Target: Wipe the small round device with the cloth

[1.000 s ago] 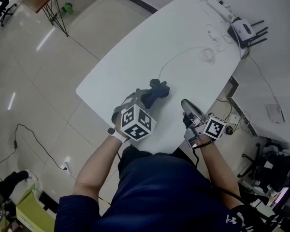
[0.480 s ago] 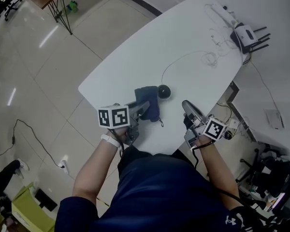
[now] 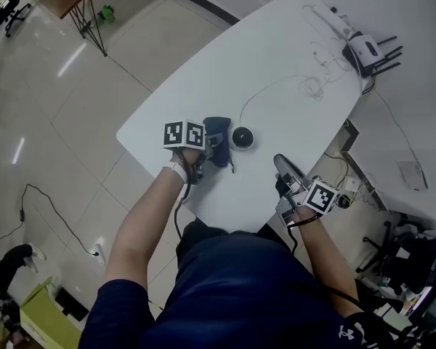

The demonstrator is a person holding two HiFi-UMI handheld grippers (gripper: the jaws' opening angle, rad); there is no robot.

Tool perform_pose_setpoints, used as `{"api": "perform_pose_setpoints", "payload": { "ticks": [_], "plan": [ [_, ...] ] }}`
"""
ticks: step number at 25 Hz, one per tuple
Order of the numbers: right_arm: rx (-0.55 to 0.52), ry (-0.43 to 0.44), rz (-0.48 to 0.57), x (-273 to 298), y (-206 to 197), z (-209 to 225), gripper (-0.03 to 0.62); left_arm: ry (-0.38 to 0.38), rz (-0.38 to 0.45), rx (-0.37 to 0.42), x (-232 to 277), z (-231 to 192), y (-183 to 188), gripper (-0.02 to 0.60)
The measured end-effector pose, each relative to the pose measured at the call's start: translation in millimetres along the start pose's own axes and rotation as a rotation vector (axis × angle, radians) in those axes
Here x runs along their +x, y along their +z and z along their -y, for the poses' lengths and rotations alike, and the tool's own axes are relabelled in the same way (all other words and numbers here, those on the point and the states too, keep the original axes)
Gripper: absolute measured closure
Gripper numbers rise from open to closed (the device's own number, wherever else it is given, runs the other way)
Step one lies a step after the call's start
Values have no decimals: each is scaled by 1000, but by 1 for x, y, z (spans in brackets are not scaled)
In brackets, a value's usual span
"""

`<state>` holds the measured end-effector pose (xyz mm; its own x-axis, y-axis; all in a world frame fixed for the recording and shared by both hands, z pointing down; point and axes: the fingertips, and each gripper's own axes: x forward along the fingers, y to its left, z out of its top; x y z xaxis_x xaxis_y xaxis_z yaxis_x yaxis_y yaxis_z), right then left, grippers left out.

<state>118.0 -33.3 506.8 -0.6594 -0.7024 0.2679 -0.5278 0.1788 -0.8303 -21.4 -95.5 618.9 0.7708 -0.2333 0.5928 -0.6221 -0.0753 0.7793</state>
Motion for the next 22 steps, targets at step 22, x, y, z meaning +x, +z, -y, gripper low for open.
{"api": "perform_pose_setpoints", "payload": {
  "ticks": [22],
  "plan": [
    [38,-34,23,-6,-5,14,554,-110,-175,85,25,75,-112,523]
  ]
}}
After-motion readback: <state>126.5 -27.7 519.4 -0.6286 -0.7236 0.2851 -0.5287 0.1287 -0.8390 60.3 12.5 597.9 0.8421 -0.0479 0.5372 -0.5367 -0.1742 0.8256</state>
